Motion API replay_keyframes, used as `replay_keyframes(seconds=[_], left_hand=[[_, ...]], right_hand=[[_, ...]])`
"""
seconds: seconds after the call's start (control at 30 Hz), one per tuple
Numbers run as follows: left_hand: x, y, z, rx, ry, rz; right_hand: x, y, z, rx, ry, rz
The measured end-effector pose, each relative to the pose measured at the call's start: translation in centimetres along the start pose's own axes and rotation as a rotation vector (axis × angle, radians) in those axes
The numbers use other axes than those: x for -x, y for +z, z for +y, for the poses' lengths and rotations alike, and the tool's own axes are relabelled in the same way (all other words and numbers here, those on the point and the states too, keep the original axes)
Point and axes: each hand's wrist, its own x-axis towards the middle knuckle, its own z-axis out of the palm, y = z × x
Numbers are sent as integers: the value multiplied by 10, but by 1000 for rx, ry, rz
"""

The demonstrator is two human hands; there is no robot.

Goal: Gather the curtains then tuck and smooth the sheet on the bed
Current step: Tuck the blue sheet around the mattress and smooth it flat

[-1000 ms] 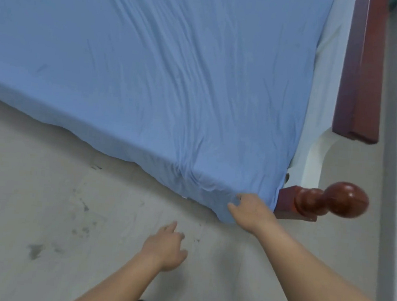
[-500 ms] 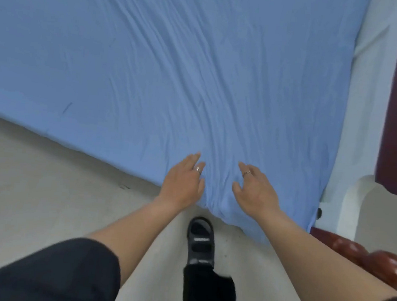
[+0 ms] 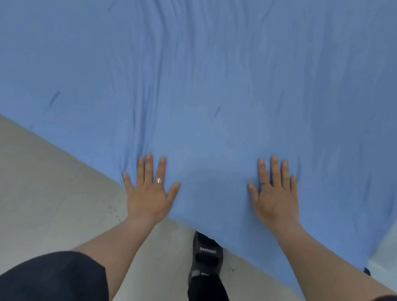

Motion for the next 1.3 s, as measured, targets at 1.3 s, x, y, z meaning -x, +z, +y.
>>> replay_keyframes(seconds=[1.3], left_hand=[[-105, -90, -247, 123, -238, -211]], right_hand=[[-23, -65, -207, -531, 416, -137]])
